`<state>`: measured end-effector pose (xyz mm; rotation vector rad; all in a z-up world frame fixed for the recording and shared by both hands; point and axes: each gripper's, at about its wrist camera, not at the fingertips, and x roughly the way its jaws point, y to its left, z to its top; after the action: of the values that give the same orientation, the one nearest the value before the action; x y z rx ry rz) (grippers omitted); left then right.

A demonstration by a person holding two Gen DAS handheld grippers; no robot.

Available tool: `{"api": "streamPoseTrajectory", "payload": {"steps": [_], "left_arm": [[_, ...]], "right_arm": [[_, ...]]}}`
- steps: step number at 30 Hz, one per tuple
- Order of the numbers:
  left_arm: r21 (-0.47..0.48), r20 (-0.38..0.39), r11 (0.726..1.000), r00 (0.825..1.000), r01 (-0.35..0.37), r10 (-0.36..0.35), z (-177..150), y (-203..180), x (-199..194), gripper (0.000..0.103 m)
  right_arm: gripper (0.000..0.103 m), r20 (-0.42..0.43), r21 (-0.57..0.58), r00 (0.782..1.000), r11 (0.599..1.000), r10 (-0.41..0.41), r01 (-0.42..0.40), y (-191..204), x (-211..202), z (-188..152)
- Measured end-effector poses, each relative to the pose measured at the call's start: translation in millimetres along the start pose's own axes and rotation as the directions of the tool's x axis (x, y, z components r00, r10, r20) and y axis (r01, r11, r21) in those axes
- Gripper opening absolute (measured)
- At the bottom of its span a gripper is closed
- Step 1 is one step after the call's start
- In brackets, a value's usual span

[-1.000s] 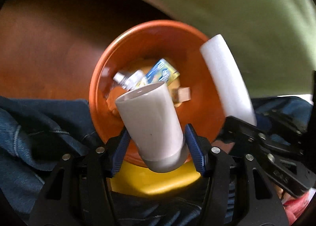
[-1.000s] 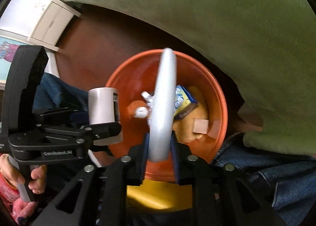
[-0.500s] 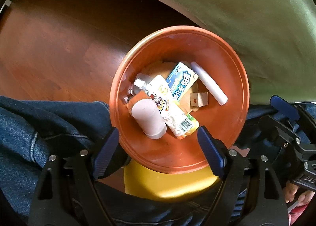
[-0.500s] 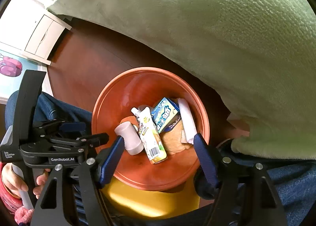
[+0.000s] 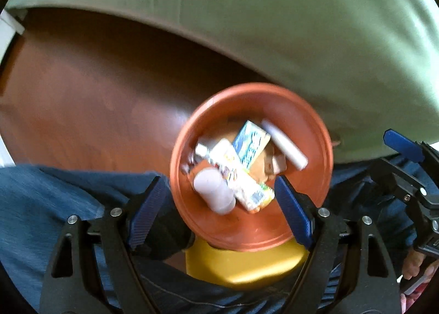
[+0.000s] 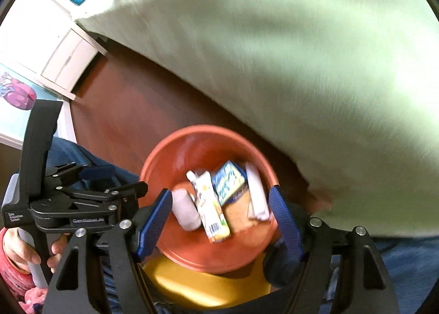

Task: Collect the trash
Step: 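Lower the cup and foam stick into the orange bucket and open both tools, then grasp the red paper packet with the right tool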

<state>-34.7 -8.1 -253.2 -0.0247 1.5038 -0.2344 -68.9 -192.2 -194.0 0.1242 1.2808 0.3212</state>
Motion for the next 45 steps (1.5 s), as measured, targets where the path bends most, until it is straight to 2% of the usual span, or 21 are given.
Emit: {"api": "streamPoseTrajectory", "payload": {"steps": [4,7,10,13,15,17,19,22,24,31,34,37,38,39,41,45], "left_arm": [[0.041,0.134,0.998,0.991,-0.036,0.03,18,-9,-41,0.08],[0.058,0.244,0.996,0.968,-0.071,0.054,33,-13,-74,0.08],[0.049,0.363,0.993,0.928,-0.105,0.08,50,-13,-107,0.08],[0.032,0.446,0.993,0.891,-0.111,0.086,65,-9,-132,0.08],[0.02,0.48,0.994,0.873,-0.108,0.085,74,-7,-143,0.08],[0.002,0.511,0.994,0.855,-0.108,0.092,84,-2,-152,0.085],[-0.012,0.528,0.995,0.845,-0.098,0.09,91,2,-156,0.085],[-0.028,0.531,0.997,0.844,-0.077,0.08,105,10,-157,0.085],[-0.035,0.531,0.997,0.844,-0.071,0.079,112,16,-159,0.085],[-0.061,0.517,0.995,0.85,-0.081,0.1,141,27,-151,0.085],[-0.079,0.514,0.993,0.85,-0.092,0.119,157,35,-150,0.085],[-0.1,0.512,0.99,0.848,-0.1,0.137,173,43,-149,0.085],[-0.107,0.511,0.989,0.848,-0.1,0.141,179,46,-149,0.085],[-0.112,0.51,0.989,0.848,-0.099,0.142,185,47,-149,0.085],[-0.118,0.509,0.989,0.85,-0.091,0.139,198,51,-150,0.085],[-0.116,0.518,0.99,0.846,-0.075,0.124,222,51,-154,0.085]], "right_arm": [[0.073,0.111,-0.055,0.994,0.998,-0.01,0.016,11,-35,22],[0.077,0.233,-0.106,0.972,0.993,-0.017,0.042,19,-71,45],[0.081,0.341,-0.109,0.939,0.991,-0.04,0.082,15,-97,70],[0.085,0.43,-0.054,0.902,0.996,-0.042,0.072,0,-118,97],[0.085,0.464,-0.038,0.884,0.996,-0.054,0.081,-7,-124,114],[0.086,0.496,-0.04,0.864,0.993,-0.08,0.114,-11,-127,134],[0.088,0.518,-0.053,0.848,0.985,-0.112,0.163,-15,-126,164],[0.088,0.527,-0.068,0.838,0.975,-0.144,0.21,-16,-117,205],[0.088,0.517,-0.07,0.844,0.975,-0.144,0.209,-22,-107,240],[0.091,0.423,-0.04,0.887,0.974,-0.185,0.222,-46,-47,381],[0.091,0.409,0.015,0.884,0.97,-0.226,0.241,-64,-25,427],[0.09,0.367,0.027,0.897,0.967,-0.246,0.254,-75,-4,460],[0.082,0.351,0.022,0.903,0.966,-0.248,0.257,-76,2,466],[0.066,0.328,0.013,0.911,0.966,-0.248,0.258,-78,9,471],[0.046,0.278,-0.007,0.933,0.971,-0.229,0.241,-82,19,475],[0.038,0.303,-0.033,0.929,0.972,-0.212,0.232,-81,5,464]]}}
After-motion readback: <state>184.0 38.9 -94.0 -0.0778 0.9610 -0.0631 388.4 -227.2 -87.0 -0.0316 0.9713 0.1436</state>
